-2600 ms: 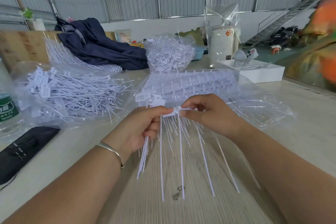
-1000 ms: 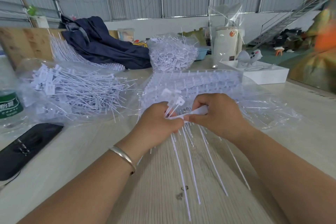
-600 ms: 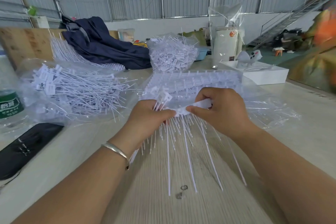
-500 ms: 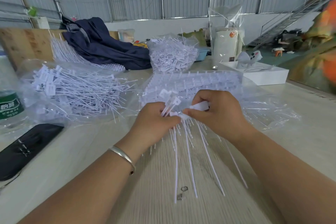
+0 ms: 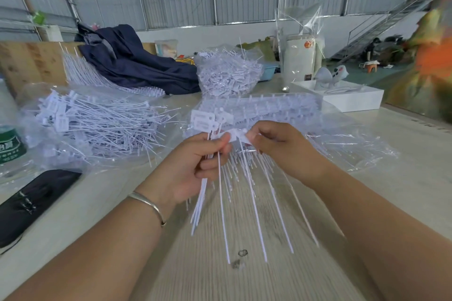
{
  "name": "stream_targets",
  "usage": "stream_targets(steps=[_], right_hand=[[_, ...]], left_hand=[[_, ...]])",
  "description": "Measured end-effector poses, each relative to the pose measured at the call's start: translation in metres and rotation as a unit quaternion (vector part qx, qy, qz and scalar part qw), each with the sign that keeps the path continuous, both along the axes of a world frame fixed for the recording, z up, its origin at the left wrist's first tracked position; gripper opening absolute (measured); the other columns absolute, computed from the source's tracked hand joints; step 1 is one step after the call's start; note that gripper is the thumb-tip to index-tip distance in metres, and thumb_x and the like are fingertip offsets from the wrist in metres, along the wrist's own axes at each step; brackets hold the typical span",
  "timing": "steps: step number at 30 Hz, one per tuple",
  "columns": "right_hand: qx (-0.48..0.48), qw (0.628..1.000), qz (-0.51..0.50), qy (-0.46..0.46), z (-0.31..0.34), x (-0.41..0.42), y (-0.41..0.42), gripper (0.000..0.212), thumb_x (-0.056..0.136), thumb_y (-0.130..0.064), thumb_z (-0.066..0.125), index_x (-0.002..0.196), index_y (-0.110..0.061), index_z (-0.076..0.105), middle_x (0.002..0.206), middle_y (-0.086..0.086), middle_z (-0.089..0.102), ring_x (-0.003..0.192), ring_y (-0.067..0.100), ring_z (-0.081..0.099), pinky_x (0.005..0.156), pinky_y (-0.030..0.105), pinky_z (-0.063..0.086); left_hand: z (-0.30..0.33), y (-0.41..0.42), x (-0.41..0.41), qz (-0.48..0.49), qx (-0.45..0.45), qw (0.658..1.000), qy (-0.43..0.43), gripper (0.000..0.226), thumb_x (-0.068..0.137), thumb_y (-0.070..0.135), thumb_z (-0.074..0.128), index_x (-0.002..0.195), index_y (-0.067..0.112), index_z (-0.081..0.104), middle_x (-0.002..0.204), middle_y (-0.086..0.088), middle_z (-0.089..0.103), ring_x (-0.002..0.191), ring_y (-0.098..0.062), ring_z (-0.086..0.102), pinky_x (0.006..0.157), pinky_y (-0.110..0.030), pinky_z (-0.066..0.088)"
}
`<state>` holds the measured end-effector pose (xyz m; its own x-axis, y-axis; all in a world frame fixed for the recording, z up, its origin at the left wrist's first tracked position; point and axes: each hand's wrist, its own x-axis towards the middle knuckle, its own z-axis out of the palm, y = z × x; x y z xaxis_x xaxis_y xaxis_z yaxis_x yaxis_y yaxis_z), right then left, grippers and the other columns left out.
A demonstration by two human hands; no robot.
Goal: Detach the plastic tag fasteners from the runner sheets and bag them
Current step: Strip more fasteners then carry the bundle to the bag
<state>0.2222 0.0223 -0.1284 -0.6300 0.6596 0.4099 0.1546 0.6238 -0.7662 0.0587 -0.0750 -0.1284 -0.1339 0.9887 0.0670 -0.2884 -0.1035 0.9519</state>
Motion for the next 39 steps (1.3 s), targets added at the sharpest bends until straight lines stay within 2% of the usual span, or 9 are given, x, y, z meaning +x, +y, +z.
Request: stream_targets(steps=[8,11,14,17,27,29,33,36,39], right_hand=[[-0.072,0.990,0.082,0.093,0.000,-0.001,-0.001,0.011,0.092,-0.016,0.063,0.086,-0.012,0.070,0.066,0.010,0.052,0.064,0.018,0.045,0.065,0.025,0.038],[-0.084,0.986,0.091,0.116,-0.001,0.001,0.002,0.009,0.088,-0.017,0.069,0.093,-0.019,0.077,0.064,0.018,0.043,0.065,0.026,0.038,0.066,0.033,0.032],[-0.091,0.986,0.093,0.100,-0.001,0.003,0.005,0.012,0.086,-0.013,0.071,0.095,-0.013,0.077,0.058,0.001,0.056,0.058,0.012,0.044,0.060,0.020,0.037],[-0.121,0.984,0.096,0.090,0.002,0.005,0.005,0.013,0.083,-0.009,0.073,0.094,-0.010,0.078,0.080,0.014,0.070,0.067,0.013,0.053,0.065,0.018,0.043],[-0.128,0.986,0.105,0.009,0.010,0.012,0.006,0.008,0.073,-0.004,0.072,0.075,-0.008,0.079,0.054,0.010,0.042,0.049,0.010,0.033,0.048,0.015,0.030],[-0.129,0.986,0.104,-0.018,0.009,0.012,0.005,0.008,0.072,-0.004,0.070,0.070,-0.006,0.077,0.049,0.013,0.040,0.050,0.014,0.034,0.053,0.022,0.032],[-0.155,0.984,0.083,0.023,0.012,0.014,0.008,0.012,0.060,-0.011,0.064,0.060,-0.005,0.074,0.068,0.043,0.045,0.065,0.028,0.038,0.063,0.029,0.032],[-0.146,0.985,0.057,0.077,0.010,0.015,0.017,0.014,0.076,-0.005,0.065,0.067,-0.008,0.075,0.057,0.019,0.042,0.050,0.015,0.038,0.050,0.015,0.034],[-0.126,0.989,0.014,0.080,0.003,0.010,0.016,0.015,0.084,0.001,0.055,0.075,0.006,0.066,0.060,0.011,0.043,0.051,0.011,0.037,0.053,0.019,0.032]], left_hand=[[-0.001,0.002,-0.005,-0.035,-0.020,0.999,-0.037,0.022,0.080,0.017,0.064,0.059,0.018,0.059,0.057,0.005,0.041,0.037,-0.002,0.026,0.032,-0.014,0.012],[-0.001,0.002,-0.006,0.024,-0.035,0.999,0.017,0.015,0.077,0.018,0.063,0.065,0.017,0.054,0.051,0.006,0.038,0.037,-0.003,0.023,0.034,-0.016,0.011],[-0.002,0.002,-0.009,0.056,-0.047,0.992,0.106,0.025,0.080,0.016,0.064,0.062,0.016,0.046,0.049,0.005,0.034,0.039,-0.007,0.021,0.039,-0.020,0.012],[-0.002,0.001,-0.010,0.054,-0.057,0.984,0.158,0.035,0.082,0.019,0.064,0.057,0.015,0.041,0.049,0.001,0.026,0.040,-0.010,0.019,0.039,-0.020,0.015],[0.000,0.005,-0.012,-0.026,-0.104,0.979,0.174,0.048,0.063,0.006,0.072,0.043,0.027,0.034,0.043,0.009,0.021,0.034,-0.005,0.015,0.033,-0.015,0.015],[-0.003,0.007,-0.009,0.034,-0.126,0.955,0.265,0.049,0.067,0.005,0.073,0.049,0.023,0.032,0.044,0.006,0.025,0.035,-0.008,0.019,0.037,-0.015,0.017],[-0.005,0.005,-0.019,0.245,-0.111,0.830,0.488,0.028,0.070,0.016,0.072,0.065,0.015,0.044,0.058,-0.002,0.032,0.047,-0.015,0.028,0.052,-0.026,0.021],[0.001,0.003,-0.026,0.228,-0.088,0.920,0.306,0.049,0.072,0.020,0.078,0.079,0.025,0.029,0.056,0.001,0.036,0.042,-0.011,0.030,0.047,-0.022,0.021],[0.001,0.003,-0.017,0.102,-0.081,0.973,0.190,0.036,0.077,0.007,0.077,0.074,0.019,0.042,0.055,0.005,0.039,0.044,-0.008,0.028,0.041,-0.018,0.021]])
